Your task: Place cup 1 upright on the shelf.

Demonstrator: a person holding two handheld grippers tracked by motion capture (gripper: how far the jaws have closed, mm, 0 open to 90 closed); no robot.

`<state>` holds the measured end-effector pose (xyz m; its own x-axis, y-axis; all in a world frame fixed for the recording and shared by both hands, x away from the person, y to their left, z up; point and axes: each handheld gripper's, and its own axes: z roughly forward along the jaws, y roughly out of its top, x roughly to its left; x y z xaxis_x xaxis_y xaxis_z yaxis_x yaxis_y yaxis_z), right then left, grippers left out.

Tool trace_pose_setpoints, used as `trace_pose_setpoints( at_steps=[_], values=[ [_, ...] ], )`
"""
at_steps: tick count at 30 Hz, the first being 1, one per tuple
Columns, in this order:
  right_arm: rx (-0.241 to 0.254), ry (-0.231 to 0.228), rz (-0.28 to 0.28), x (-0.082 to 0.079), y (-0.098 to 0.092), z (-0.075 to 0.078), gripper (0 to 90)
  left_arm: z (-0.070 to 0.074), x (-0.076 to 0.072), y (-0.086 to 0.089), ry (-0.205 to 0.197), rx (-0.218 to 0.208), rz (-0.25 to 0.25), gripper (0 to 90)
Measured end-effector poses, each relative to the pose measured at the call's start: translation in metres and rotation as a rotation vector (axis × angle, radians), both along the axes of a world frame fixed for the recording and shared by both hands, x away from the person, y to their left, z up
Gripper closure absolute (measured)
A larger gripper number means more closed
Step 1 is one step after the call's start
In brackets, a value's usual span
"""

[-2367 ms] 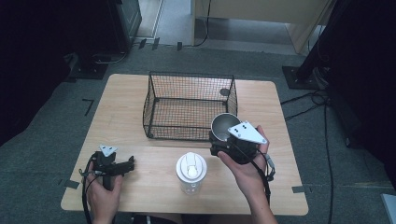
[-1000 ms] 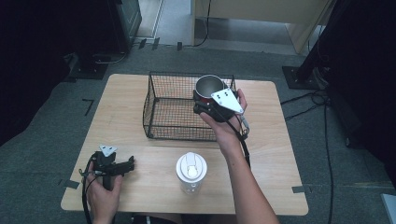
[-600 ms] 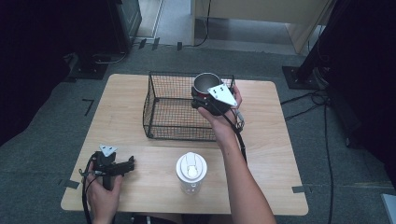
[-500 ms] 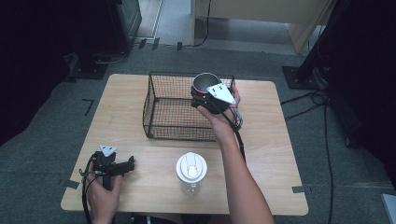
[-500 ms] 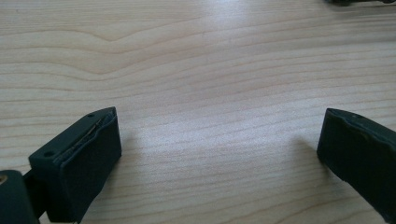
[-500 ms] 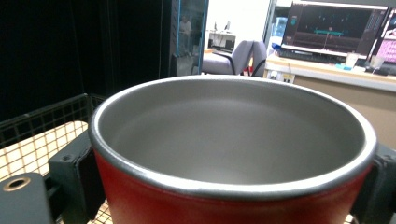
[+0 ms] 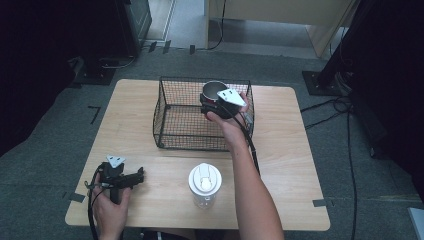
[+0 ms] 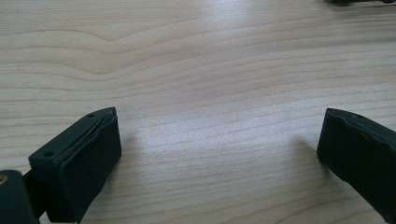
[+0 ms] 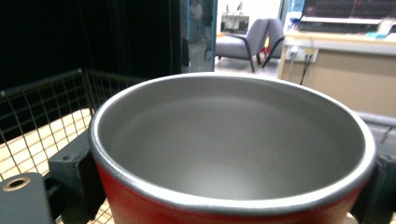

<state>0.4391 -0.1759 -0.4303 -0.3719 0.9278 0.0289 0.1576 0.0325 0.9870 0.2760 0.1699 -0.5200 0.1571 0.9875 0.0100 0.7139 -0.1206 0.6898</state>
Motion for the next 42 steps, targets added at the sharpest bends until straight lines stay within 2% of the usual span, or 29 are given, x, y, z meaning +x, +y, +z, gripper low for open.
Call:
trace_pose_setpoints(
  at_steps=[5, 7, 9, 10, 15, 24, 25, 26, 28, 33, 42],
  values=[
    [-0.025, 0.066, 0.005, 0.009, 0.002, -0.014, 7.0, 0.000, 0.000, 0.000, 0.000, 0.000, 0.000, 0.4],
    [-0.030, 0.076, 0.008, 0.010, 0.002, -0.015, 7.0, 0.000, 0.000, 0.000, 0.000, 0.000, 0.000, 0.4],
    [-0.051, 0.118, 0.017, 0.013, 0.003, -0.018, 7.0, 0.000, 0.000, 0.000, -0.001, 0.000, 0.000, 0.4],
    [-0.051, 0.118, 0.017, 0.013, 0.003, -0.018, 7.0, 0.000, 0.000, 0.000, -0.001, 0.000, 0.000, 0.4],
    [-0.098, 0.177, 0.037, 0.016, 0.006, -0.022, 6.9, 0.000, 0.000, 0.000, 0.000, 0.000, 0.000, 0.4],
    [-0.065, 0.212, 0.006, 0.018, 0.003, -0.021, 5.5, 0.000, 0.000, 0.000, 0.001, 0.003, -0.002, 0.4],
    [-0.065, 0.212, 0.006, 0.018, 0.003, -0.021, 5.5, 0.000, 0.000, 0.000, 0.001, 0.003, -0.002, 0.4],
    [-0.061, 0.203, -0.026, 0.017, 0.003, -0.019, 1.8, 0.000, 0.000, 0.000, 0.000, 0.002, -0.002, 0.4],
    [-0.056, 0.200, -0.033, 0.017, 0.002, -0.018, 1.1, 0.000, 0.000, 0.000, 0.001, 0.003, -0.002, 0.4],
    [-0.069, 0.196, -0.016, 0.015, 0.000, -0.016, 0.0, 0.000, 0.000, 0.000, 0.001, 0.001, -0.001, 0.4],
    [-0.037, 0.124, -0.021, 0.009, -0.001, -0.001, 0.0, 0.000, 0.000, 0.000, 0.001, 0.002, -0.001, 0.4]
  ],
)
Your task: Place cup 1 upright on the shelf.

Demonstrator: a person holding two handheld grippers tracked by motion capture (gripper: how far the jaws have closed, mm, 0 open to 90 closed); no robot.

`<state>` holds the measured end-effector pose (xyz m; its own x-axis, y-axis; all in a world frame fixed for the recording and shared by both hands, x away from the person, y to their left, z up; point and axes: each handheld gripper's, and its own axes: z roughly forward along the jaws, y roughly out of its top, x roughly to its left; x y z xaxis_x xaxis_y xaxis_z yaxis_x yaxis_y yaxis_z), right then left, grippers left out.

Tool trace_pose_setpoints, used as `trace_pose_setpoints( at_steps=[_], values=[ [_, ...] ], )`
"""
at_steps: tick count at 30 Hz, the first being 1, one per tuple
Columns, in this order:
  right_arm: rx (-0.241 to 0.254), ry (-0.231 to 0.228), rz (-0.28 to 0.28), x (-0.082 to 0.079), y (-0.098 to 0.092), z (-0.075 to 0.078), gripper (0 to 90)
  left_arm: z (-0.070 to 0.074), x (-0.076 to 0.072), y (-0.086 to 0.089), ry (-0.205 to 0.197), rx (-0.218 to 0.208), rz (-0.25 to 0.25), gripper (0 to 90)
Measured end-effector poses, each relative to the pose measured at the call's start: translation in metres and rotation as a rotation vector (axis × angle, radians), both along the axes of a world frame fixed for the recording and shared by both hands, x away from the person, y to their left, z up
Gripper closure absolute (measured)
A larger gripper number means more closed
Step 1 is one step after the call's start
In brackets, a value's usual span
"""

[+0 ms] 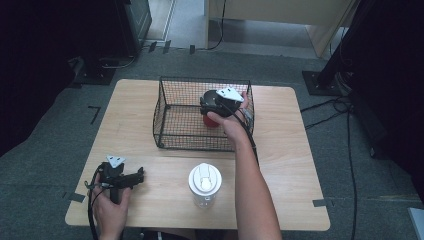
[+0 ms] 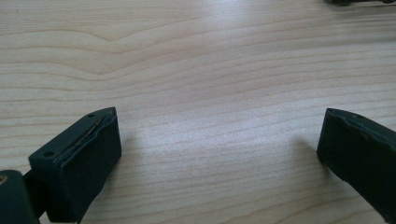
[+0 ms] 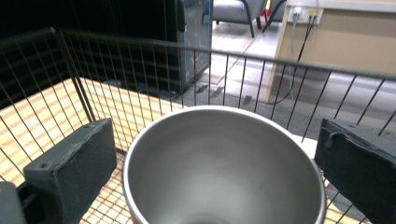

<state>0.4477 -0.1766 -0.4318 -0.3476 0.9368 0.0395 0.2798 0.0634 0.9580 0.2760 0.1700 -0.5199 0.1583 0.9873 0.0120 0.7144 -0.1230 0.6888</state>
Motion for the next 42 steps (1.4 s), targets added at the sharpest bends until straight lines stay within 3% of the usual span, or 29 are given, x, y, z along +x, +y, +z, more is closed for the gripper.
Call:
trace_pose_setpoints(
  at_steps=[16, 20, 27, 31, 42],
  values=[
    [0.047, -0.083, 0.029, -0.037, -0.002, 0.041, 0.0, 0.000, 0.000, 0.000, -0.003, -0.002, 0.002, 0.4],
    [0.081, -0.108, 0.060, -0.054, -0.003, 0.050, 0.0, 0.000, 0.000, 0.000, -0.003, -0.002, 0.002, 0.4],
    [0.060, -0.129, 0.084, -0.086, -0.010, 0.060, 0.0, 0.000, 0.000, 0.000, -0.003, -0.002, 0.002, 0.4],
    [0.022, -0.131, 0.095, -0.111, -0.015, 0.063, 0.0, 0.000, 0.000, 0.000, -0.001, -0.002, 0.002, 0.4],
    [0.031, -0.142, 0.085, -0.164, -0.040, 0.059, 0.0, 0.000, 0.000, 0.000, -0.002, -0.001, 0.001, 0.4]
  ],
)
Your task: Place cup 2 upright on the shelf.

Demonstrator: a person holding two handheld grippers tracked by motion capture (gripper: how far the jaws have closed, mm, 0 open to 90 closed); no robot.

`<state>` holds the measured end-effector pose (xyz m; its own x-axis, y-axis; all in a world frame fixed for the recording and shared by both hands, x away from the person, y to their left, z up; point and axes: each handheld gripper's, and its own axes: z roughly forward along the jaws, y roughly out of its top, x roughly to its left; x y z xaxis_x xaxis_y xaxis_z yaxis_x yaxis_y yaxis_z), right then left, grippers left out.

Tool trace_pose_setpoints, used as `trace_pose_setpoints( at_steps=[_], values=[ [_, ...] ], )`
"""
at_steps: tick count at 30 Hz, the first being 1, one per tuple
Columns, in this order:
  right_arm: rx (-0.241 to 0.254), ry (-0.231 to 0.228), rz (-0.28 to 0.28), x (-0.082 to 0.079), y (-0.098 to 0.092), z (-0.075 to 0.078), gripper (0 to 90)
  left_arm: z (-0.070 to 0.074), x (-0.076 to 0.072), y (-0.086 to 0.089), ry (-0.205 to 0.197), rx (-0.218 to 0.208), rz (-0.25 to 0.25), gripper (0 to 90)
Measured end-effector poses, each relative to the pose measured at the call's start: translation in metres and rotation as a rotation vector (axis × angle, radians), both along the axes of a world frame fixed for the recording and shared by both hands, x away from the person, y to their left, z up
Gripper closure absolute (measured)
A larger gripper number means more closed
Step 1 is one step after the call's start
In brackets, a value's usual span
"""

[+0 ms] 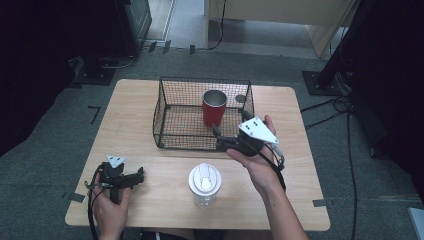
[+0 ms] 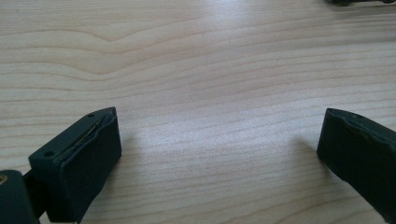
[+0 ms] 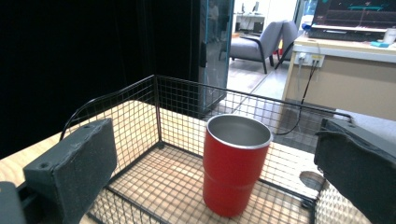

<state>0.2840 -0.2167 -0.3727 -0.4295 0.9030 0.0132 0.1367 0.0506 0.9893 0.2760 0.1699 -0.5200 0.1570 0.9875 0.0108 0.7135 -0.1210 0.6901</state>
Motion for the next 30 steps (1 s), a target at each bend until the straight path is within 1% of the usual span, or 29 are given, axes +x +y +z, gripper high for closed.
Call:
trace_pose_setpoints(
  at_steps=[1, 5, 6, 7, 8, 9, 10, 11, 12, 15, 18, 22, 23, 24, 27, 30],
  values=[
    [0.005, -0.001, 0.002, -0.006, -0.003, 0.000, 0.0, 0.000, 0.000, 0.000, 0.000, 0.000, 0.000, 0.4],
    [-0.005, -0.011, -0.004, -0.027, -0.014, -0.004, 0.0, 0.000, 0.000, 0.000, -0.001, 0.000, 0.000, 0.4],
    [-0.012, -0.013, -0.005, -0.038, -0.018, -0.007, 0.0, 0.000, 0.000, 0.000, 0.000, 0.000, -0.001, 0.4],
    [-0.012, -0.013, -0.005, -0.038, -0.018, -0.007, 0.0, 0.000, 0.000, 0.000, 0.000, 0.000, -0.001, 0.4],
    [-0.015, -0.014, -0.008, -0.043, -0.020, -0.009, 0.0, 0.000, 0.000, 0.000, -0.001, 0.000, 0.000, 0.4],
    [-0.009, -0.011, -0.006, -0.054, -0.025, -0.015, 0.0, 0.000, 0.000, 0.000, 0.000, 0.001, -0.001, 0.4],
    [-0.009, -0.011, -0.006, -0.054, -0.025, -0.015, 0.0, 0.000, 0.000, 0.000, 0.000, 0.001, -0.001, 0.4],
    [-0.010, -0.004, -0.006, -0.065, -0.029, -0.021, 0.0, 0.000, 0.000, 0.000, -0.001, 0.000, 0.000, 0.4],
    [-0.010, -0.004, -0.006, -0.065, -0.029, -0.021, 0.0, 0.000, 0.000, 0.000, 0.000, 0.000, 0.000, 0.4],
    [0.001, 0.008, -0.008, -0.079, -0.035, -0.033, 0.0, 0.000, 0.000, 0.000, 0.000, 0.001, -0.001, 0.4],
    [0.005, 0.029, -0.004, -0.093, -0.039, -0.047, 0.0, 0.000, 0.000, 0.000, -0.002, -0.002, 0.001, 0.4],
    [-0.008, 0.049, -0.003, -0.106, -0.043, -0.064, 0.0, 0.000, 0.000, 0.000, -0.003, 0.000, 0.000, 0.4],
    [-0.007, 0.057, -0.004, -0.111, -0.045, -0.072, 0.0, 0.000, 0.000, 0.000, -0.003, 0.000, 0.000, 0.4],
    [-0.007, 0.057, -0.004, -0.111, -0.045, -0.072, 0.0, 0.000, 0.000, 0.000, -0.002, 0.000, 0.000, 0.4],
    [-0.005, 0.067, -0.005, -0.117, -0.046, -0.084, 0.0, 0.000, 0.000, 0.000, -0.002, -0.002, 0.001, 0.4],
    [0.009, 0.089, 0.003, -0.122, -0.044, -0.097, 0.0, 0.000, 0.000, 0.000, -0.003, -0.002, 0.001, 0.4]
  ],
)
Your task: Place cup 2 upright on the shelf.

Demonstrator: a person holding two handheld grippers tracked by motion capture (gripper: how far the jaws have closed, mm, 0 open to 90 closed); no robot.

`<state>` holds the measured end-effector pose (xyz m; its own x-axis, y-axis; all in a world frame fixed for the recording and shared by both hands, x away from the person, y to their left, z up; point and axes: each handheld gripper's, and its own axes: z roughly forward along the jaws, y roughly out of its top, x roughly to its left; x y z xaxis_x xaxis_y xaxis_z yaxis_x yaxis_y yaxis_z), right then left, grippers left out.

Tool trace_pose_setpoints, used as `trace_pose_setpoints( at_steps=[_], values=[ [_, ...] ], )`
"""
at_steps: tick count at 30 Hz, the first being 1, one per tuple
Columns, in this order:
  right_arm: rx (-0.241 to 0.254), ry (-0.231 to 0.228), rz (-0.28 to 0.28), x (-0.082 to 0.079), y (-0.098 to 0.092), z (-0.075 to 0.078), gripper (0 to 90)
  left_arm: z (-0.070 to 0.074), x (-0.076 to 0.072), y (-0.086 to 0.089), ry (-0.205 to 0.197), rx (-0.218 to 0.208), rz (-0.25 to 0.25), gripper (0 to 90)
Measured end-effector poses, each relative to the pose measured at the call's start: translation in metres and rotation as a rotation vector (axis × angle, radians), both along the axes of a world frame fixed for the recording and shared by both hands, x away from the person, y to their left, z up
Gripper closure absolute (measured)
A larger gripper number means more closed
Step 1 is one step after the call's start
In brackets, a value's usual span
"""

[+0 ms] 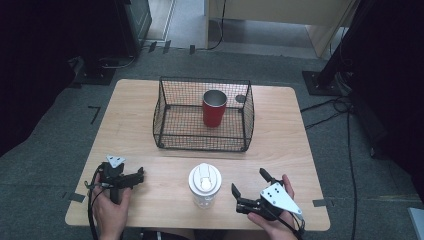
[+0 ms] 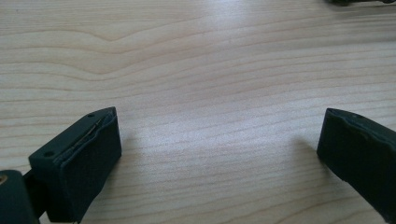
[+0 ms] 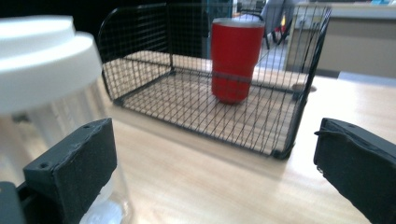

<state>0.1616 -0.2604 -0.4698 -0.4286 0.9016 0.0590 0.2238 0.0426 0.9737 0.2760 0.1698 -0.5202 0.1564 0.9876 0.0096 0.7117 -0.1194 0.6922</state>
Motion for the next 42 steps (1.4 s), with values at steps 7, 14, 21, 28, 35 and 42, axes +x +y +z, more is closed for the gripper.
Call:
trace_pose_setpoints(
  at_steps=[7, 14, 21, 28, 35, 42],
  values=[
    [0.009, 0.026, 0.034, -0.009, 0.008, -0.016, 0.0, 0.000, 0.000, 0.000, 0.002, 0.002, -0.001, 0.4],
    [0.009, 0.041, 0.097, -0.015, 0.022, -0.022, 0.0, 0.000, 0.000, 0.000, 0.002, 0.001, -0.001, 0.4],
    [0.019, 0.034, 0.157, -0.015, 0.039, -0.020, 0.0, 0.000, 0.000, 0.000, 0.001, 0.001, 0.000, 0.4],
    [0.031, 0.029, 0.198, -0.013, 0.051, -0.015, 0.0, 0.000, 0.000, 0.000, 0.001, 0.000, 0.000, 0.4],
    [0.032, 0.022, 0.229, -0.008, 0.063, -0.011, 0.0, 0.000, 0.000, 0.000, 0.000, 0.000, 0.000, 0.4],
    [0.030, 0.016, 0.255, -0.001, 0.078, -0.006, 0.4, 0.000, 0.000, 0.000, 0.001, 0.000, 0.000, 0.4]
  ],
)
